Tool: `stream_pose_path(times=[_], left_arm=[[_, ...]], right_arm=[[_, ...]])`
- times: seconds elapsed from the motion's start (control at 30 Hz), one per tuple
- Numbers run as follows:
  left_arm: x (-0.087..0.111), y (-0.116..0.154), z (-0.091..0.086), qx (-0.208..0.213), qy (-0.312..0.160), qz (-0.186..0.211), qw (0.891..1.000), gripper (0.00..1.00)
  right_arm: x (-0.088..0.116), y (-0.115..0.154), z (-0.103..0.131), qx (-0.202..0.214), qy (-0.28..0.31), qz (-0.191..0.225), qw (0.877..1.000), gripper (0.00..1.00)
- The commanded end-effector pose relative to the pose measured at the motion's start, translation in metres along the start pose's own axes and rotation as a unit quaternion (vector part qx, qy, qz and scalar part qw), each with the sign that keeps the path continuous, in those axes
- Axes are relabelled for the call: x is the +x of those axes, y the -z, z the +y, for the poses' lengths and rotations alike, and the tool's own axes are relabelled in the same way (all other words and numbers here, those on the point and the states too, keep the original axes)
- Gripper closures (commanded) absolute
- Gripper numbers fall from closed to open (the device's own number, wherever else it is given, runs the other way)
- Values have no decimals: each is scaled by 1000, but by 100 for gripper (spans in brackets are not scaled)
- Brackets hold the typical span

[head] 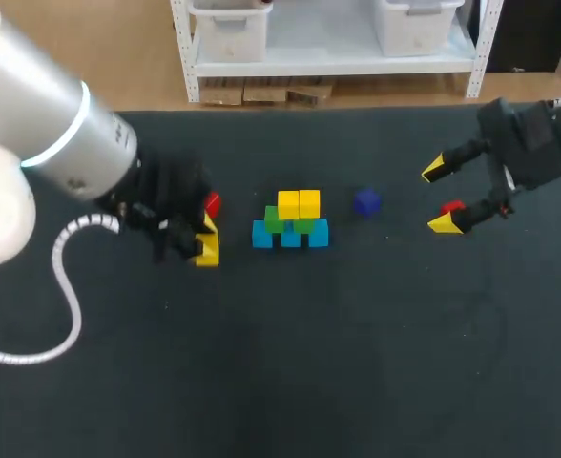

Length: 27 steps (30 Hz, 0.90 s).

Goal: Place the blue cubes, place green cubes on the blue cubes, place the yellow cubes on the green cubes, then place the red cubes on the yellow cubes, and place purple cube on the red cubes.

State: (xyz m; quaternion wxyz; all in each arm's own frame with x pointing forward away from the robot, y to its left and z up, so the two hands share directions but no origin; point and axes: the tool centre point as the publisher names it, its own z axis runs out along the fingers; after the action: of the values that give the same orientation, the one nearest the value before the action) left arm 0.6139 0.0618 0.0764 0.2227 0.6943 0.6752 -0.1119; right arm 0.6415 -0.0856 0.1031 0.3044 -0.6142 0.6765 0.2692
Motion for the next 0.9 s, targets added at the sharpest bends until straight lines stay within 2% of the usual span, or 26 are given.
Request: stream_pose_path(times=[0.03,0.47,0.9], left_arm=[[-8,-14,33,24,-5,-3,1000,100],[-30,-22,74,25,-13,-11,1000,100],[-44,-35,84,39,-21,-16,999,100]], right_arm=[[0,-1,-1,0,0,-1,1000,0],[0,-1,-1,0,0,-1,1000,0],[0,-1,-1,0,0,-1,1000,0]])
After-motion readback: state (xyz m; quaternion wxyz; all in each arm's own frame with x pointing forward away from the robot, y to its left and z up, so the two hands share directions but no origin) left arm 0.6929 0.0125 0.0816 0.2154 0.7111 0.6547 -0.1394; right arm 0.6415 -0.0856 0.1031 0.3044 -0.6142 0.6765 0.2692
